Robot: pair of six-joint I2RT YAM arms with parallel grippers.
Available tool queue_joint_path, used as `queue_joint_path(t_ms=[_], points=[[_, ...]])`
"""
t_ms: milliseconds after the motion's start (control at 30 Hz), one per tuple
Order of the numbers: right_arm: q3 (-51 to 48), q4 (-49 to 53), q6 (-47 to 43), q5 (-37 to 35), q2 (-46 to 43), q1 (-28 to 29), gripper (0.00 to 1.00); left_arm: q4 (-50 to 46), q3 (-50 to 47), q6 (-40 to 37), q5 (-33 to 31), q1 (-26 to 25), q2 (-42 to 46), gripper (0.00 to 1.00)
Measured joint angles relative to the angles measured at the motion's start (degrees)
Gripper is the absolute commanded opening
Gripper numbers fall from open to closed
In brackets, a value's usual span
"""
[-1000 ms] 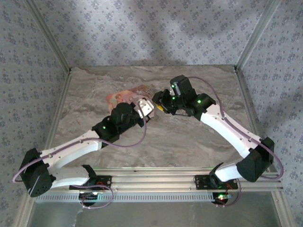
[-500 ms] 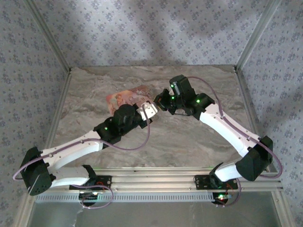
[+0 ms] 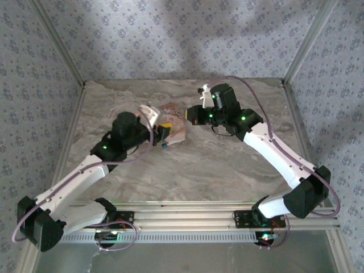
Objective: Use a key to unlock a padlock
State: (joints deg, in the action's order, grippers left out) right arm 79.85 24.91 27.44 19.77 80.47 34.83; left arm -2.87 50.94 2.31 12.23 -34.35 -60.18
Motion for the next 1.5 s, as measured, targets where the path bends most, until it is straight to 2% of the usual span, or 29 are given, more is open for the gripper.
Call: queue_joint_path(t_ms=[100,200,400,567,700,1333,1500], points=[[2.73,-1.25,-8.0,5.57,0.35,-1.09,0.0,1.33,0.26,9.25,10.84,4.22,-0.17,0.51],[3.91,-4.68,-13.03,10.88,0.46,-1.97,0.0,7.28,0.24,19.45,20.96,6.36,-1.92,0.52],[1.92,-16.17,-11.89,20.15,0.7,-3.37,0.0,22.91,-2.47,33.62,30.16,6.64,-2.95,0.54],[1.14,-21.11,-9.18,23.61,1.09,-3.45,0.0,31.98,-3.32,41.35,33.75,6.64,-4.61,0.47],[0.24,-23.78,-7.1,25.07,1.07,-3.39,0.0,35.47,-3.26,45.16,35.17,6.64,-6.97,0.45],[-4.09,-30.51,-0.83,26.62,1.07,-1.4,0.0,40.89,-3.1,48.41,36.02,6.67,-7.61,0.23],[-4.09,-31.65,-0.22,26.97,1.05,-0.96,0.0,41.4,-3.1,48.92,36.02,6.93,-7.61,0.1]])
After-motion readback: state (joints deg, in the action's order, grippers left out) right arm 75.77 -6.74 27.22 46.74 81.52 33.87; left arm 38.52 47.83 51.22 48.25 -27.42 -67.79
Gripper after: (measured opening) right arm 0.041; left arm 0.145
